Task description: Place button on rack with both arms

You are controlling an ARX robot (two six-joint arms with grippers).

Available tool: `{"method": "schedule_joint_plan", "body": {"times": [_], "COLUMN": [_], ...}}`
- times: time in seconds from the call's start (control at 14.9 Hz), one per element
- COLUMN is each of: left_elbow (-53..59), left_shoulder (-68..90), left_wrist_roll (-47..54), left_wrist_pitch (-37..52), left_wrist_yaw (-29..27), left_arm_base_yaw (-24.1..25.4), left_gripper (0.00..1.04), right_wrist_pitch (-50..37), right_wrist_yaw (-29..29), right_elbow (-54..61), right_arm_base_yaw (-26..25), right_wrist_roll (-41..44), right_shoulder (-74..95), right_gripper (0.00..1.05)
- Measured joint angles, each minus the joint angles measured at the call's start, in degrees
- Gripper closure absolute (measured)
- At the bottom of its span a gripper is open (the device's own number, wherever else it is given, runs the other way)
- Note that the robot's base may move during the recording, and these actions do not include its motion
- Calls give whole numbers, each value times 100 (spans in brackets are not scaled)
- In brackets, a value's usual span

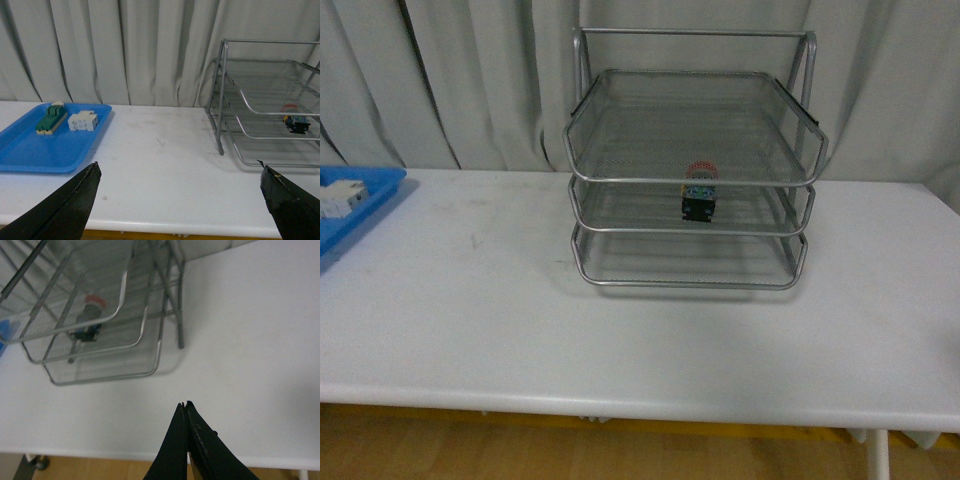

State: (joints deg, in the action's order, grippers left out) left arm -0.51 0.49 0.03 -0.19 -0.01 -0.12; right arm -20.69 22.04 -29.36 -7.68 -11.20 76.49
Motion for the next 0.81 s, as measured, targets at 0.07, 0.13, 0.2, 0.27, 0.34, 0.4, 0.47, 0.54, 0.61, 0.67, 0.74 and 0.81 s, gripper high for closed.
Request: {"method": "schedule_joint_plan", "body": {"times": [0.07,0.13,0.2,0.27,0.34,0.4,0.47,0.54,0.61,0.67,0.74,0.81], "left_elbow": [0,0,0,0,0,0,0,0,0,0,0,0], "left_shoulder": [0,0,0,0,0,0,0,0,0,0,0,0], "left_wrist_roll": [0,0,0,0,0,0,0,0,0,0,0,0], "left_wrist_pitch": [0,0,0,2,0,0,0,0,0,0,0,2], "left_wrist_yaw": [0,0,2,0,0,0,0,2,-2,0,0,0], "left_arm_base_yaw": [0,0,0,0,2,2,2,2,2,2,2,2], "left_gripper": [7,7,7,7,7,7,7,7,7,7,7,7], "right_wrist_pitch": [-11,-227,-1690,-2144,-1779,-1296,-754,-216,256,520,577,669], "right_wrist_yaw": [-7,-116,-833,-1207,-1478,-1827,-2127,-2120,-2194,-2194,-2194,-2197], "right_elbow": [48,140,667,1158,1427,1537,1690,1899,2124,2352,2522,2612], "right_arm_base_yaw": [-273,-428,-284,-81,129,363,730,804,774,767,767,767], "right_wrist_roll": [4,50,413,691,883,981,1016,1075,1082,1082,1084,1082], "right_shoulder": [-221,-468,-654,-1102,-1838,-2616,-3381,-4083,-4745,-5357,-5718,-5904], "right_gripper": [103,103,103,103,103,103,103,103,103,103,103,103]}}
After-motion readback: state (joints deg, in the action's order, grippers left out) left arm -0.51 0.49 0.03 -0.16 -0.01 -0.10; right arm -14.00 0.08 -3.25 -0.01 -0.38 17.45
